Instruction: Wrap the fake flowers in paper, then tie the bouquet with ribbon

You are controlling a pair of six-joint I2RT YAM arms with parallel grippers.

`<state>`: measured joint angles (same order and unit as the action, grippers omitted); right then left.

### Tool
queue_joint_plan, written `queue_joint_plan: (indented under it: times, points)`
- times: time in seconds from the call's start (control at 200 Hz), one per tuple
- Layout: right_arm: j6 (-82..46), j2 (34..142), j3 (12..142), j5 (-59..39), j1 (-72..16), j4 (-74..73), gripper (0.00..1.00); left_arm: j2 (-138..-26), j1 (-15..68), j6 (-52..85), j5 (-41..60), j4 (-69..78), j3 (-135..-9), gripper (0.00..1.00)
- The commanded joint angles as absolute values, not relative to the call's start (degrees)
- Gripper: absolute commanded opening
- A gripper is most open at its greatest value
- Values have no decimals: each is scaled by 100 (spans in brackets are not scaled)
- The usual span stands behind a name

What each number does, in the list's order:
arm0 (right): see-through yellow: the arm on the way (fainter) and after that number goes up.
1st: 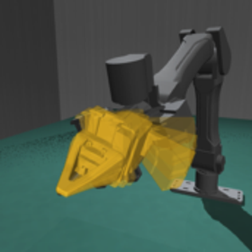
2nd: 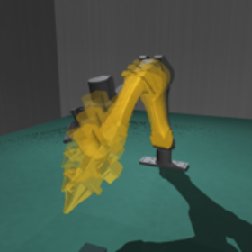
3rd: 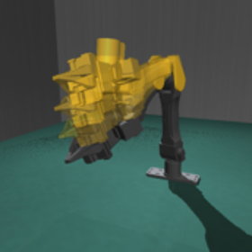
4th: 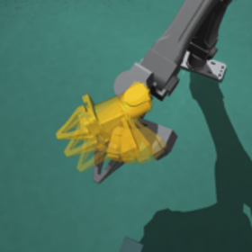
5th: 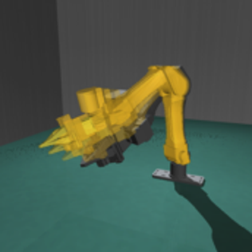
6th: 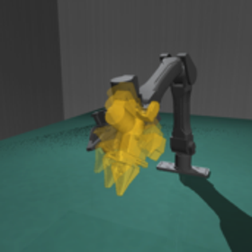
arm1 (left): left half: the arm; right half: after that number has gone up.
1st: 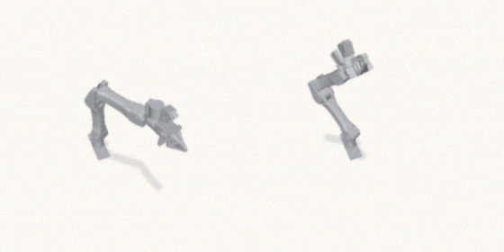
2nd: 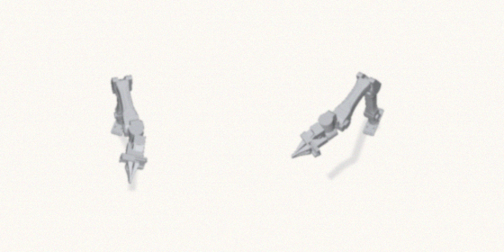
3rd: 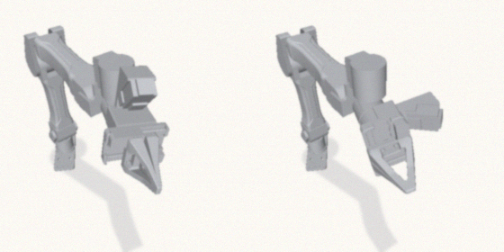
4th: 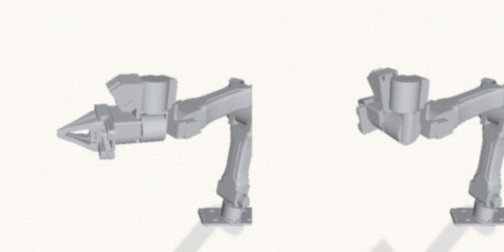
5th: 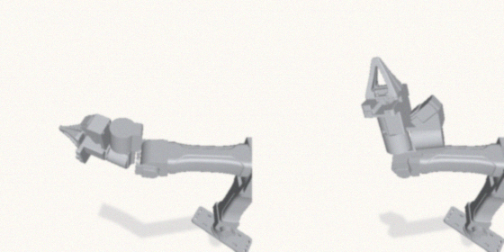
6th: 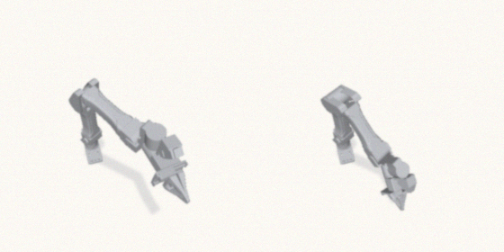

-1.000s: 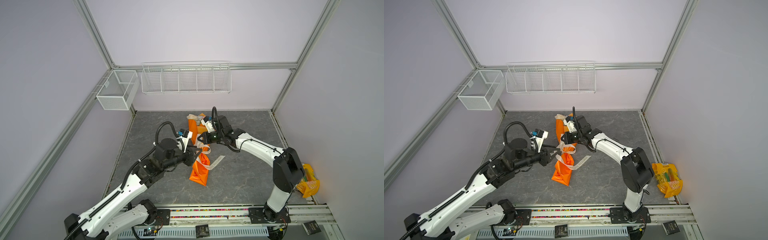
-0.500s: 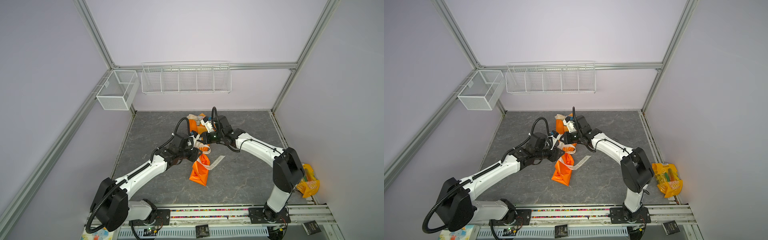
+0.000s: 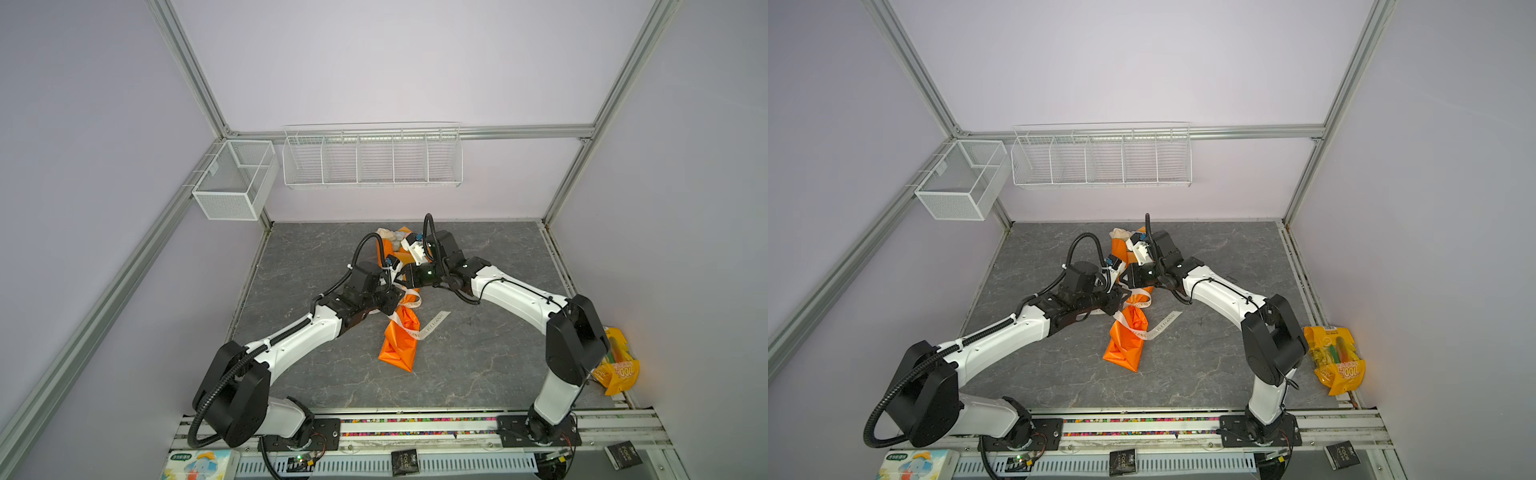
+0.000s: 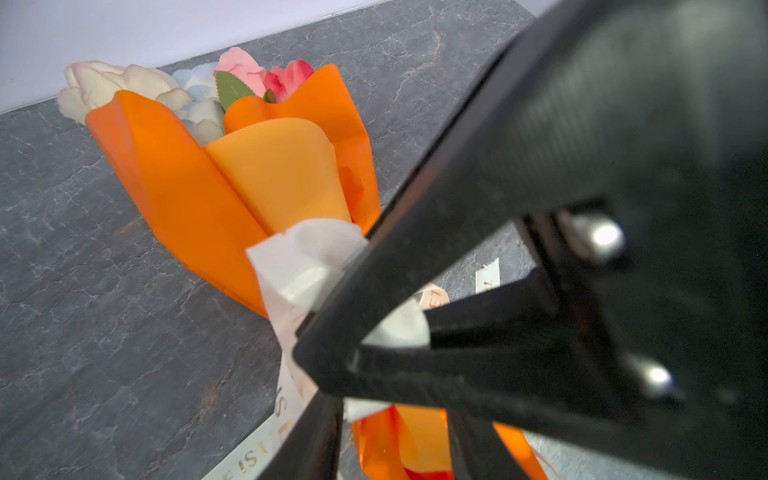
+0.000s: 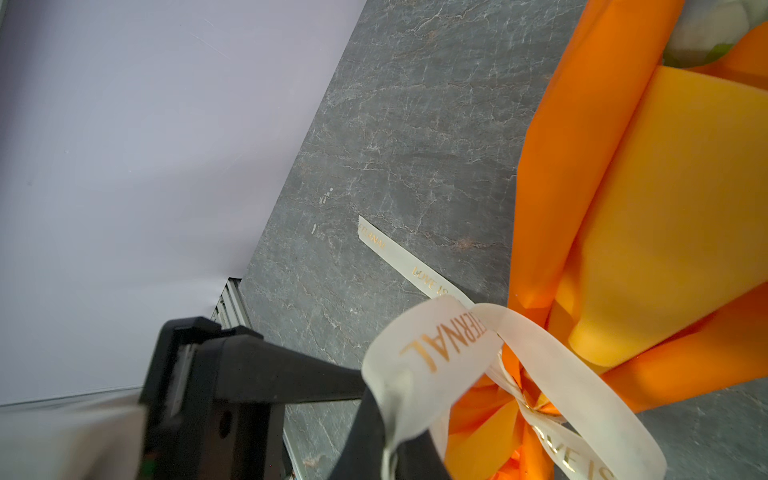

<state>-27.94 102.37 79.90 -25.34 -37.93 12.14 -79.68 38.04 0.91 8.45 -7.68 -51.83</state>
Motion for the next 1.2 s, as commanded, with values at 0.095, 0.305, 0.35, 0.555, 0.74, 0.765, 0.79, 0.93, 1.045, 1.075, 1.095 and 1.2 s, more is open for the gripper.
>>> queue_joint_plan:
  times: [0.095, 0.305, 0.35, 0.555, 0.74, 0.765, 0.79, 0.93, 1.045, 1.075, 1.095, 1.2]
  points:
    - [-2825, 10187, 8057, -2563, -3799, 1147, 9, -6875, 3762, -319, 936, -461, -4553, 43]
    - [-2870, 10171, 8076, -2614, -3797, 1107, 9, -6900, 3613, -740, 1230, -274, -4389, 49]
    - [-2872, 10169, 8071, -2619, -3797, 1099, 9, -7057, 3612, -831, 1315, -344, -4491, 50]
    - [-2882, 10160, 8076, -2654, -3803, 1107, 10, -7504, 3612, -913, 1126, -120, -4728, 47]
    - [-2882, 10135, 8052, -2685, -3813, 1122, 10, -7636, 3606, -892, 1087, 498, -4650, 43]
    - [-2883, 10136, 8053, -2681, -3812, 1125, 10, -7680, 3604, -915, 1132, 579, -4654, 42]
    - [-2883, 10142, 8052, -2680, -3812, 1134, 10, -7725, 3604, -939, 1200, 640, -4651, 41]
    - [-2887, 10156, 8039, -2703, -3822, 1136, 11, -7815, 3604, -881, 1343, 877, -4646, 27]
    - [-2898, 10168, 8033, -2740, -3831, 1116, 12, -7766, 3597, -884, 1413, 974, -4556, 16]
    - [-2900, 10168, 8038, -2753, -3830, 1108, 12, -7765, 3595, -922, 1448, 916, -4567, 11]
    - [-2902, 10161, 8034, -2751, -3837, 1109, 13, -7770, 3598, -949, 1463, 880, -4570, 9]
    - [-2908, 10154, 8051, -2761, -3840, 1103, 14, -7747, 3596, -1008, 1468, 716, -4572, 0]
